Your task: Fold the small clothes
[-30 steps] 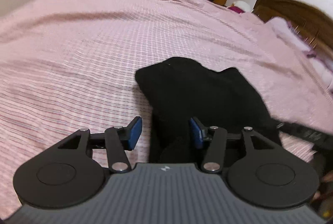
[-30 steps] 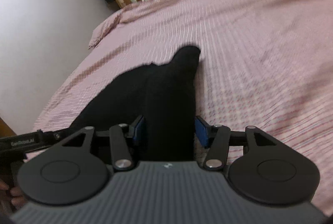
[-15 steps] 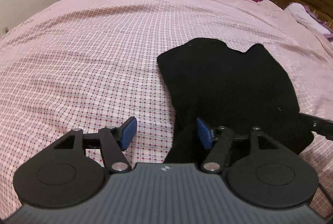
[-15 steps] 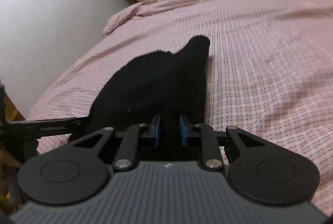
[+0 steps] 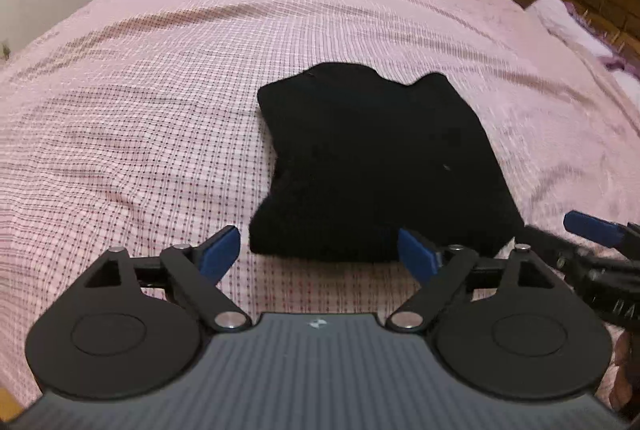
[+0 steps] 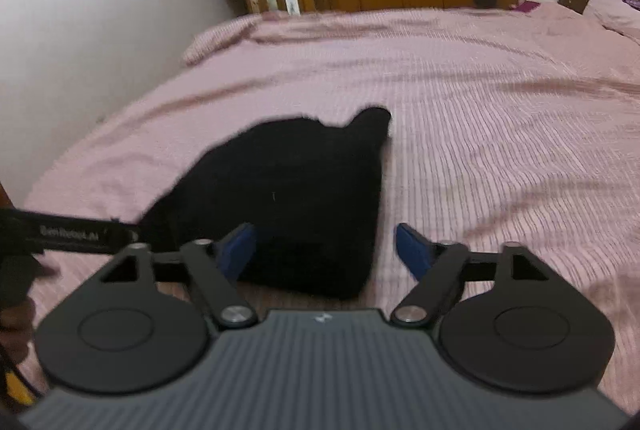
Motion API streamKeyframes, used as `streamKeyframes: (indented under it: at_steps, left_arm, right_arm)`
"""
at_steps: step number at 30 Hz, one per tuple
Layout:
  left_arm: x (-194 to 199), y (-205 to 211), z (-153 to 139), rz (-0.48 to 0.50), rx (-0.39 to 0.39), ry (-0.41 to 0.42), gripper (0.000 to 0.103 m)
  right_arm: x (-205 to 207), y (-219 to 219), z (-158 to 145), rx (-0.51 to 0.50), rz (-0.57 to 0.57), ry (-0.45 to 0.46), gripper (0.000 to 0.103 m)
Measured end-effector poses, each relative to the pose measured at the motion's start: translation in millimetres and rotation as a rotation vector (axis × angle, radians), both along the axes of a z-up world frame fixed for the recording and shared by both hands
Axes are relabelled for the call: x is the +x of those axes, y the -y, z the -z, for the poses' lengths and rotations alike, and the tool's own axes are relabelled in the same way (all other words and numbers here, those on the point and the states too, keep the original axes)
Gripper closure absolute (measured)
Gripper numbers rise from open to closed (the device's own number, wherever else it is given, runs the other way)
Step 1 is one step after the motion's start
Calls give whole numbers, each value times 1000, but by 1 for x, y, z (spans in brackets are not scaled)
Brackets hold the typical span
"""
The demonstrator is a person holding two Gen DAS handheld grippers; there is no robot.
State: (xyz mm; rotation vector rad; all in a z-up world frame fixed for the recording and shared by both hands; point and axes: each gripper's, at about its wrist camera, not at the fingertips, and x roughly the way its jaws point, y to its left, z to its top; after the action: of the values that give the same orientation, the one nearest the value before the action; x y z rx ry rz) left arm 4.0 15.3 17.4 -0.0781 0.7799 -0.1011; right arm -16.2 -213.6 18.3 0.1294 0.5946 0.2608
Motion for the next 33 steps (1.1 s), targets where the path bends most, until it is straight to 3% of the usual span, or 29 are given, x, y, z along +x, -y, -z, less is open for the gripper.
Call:
streamKeyframes:
  at_steps: [4, 12, 33]
  left_arm:
    - [-4, 9, 4, -1, 27, -19, 10]
    - [3, 17, 28, -8, 59, -154, 9]
    - [1, 20, 28, -6, 86, -159, 9]
  right_arm:
    - [-1, -1, 13, 5, -6, -80, 18]
    - [9, 3, 28, 27, 17, -169, 18]
    - [10, 0, 32, 25, 12, -196, 18]
